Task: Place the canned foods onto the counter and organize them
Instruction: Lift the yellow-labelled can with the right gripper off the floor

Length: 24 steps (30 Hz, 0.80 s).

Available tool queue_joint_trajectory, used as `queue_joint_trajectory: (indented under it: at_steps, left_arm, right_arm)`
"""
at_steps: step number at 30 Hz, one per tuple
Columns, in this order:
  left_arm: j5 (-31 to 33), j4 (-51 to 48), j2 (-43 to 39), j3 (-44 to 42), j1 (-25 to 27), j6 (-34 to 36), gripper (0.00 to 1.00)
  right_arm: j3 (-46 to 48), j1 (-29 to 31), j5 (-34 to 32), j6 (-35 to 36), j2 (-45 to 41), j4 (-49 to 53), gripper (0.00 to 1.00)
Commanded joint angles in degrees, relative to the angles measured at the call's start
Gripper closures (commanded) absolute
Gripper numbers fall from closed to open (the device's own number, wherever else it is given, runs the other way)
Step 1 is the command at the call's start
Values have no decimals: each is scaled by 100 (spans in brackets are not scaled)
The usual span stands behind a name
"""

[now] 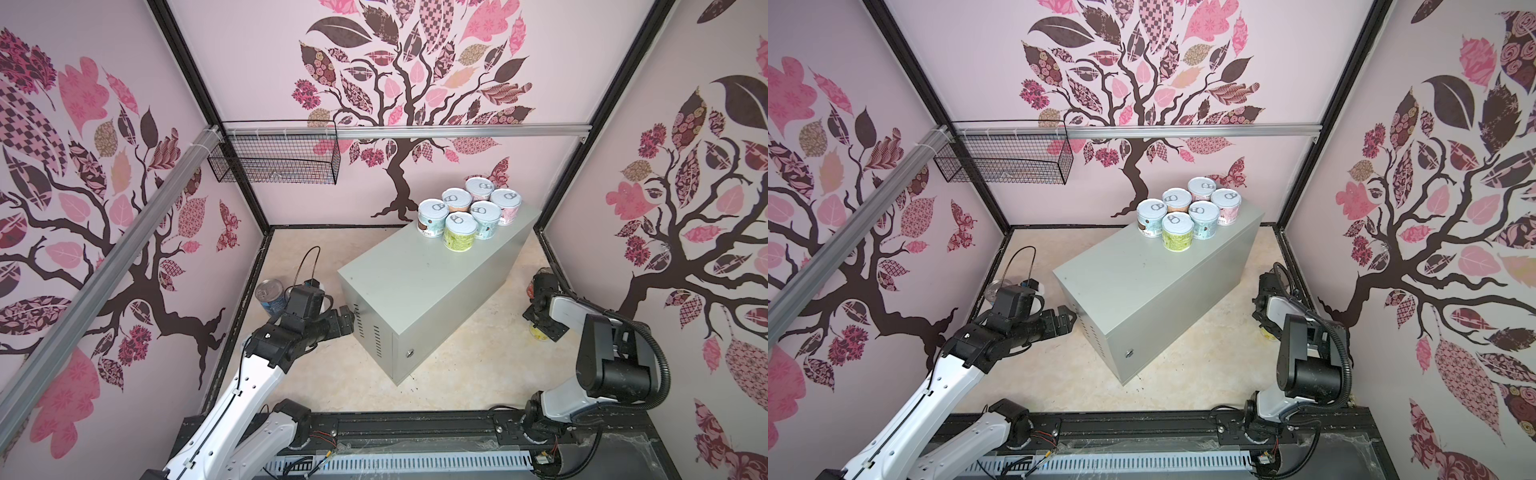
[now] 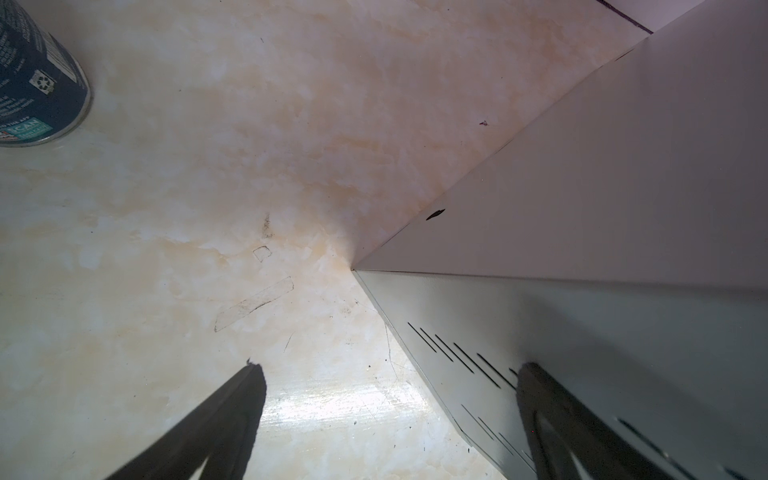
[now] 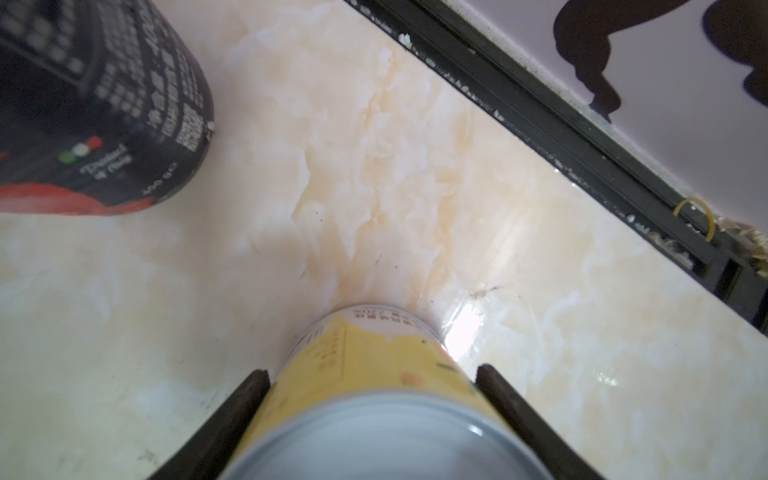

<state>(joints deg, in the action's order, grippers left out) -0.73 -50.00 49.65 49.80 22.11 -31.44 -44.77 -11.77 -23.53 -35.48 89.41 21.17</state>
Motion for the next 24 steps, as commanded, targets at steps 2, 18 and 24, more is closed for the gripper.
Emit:
queue_joint_trajectory:
  at_steps: [2, 18, 24]
  left_arm:
    - [-13, 98, -44, -159, -22, 70, 2]
    - [124, 78, -157, -159, -22, 52, 2]
    - [185, 48, -241, -164, -18, 36, 2]
  right_arm:
    - [-156, -16, 12, 239, -17, 103, 38]
    - [464, -10, 1547, 895, -1509, -329, 47]
    - [467, 15, 2124, 1122, -1860, -106, 49]
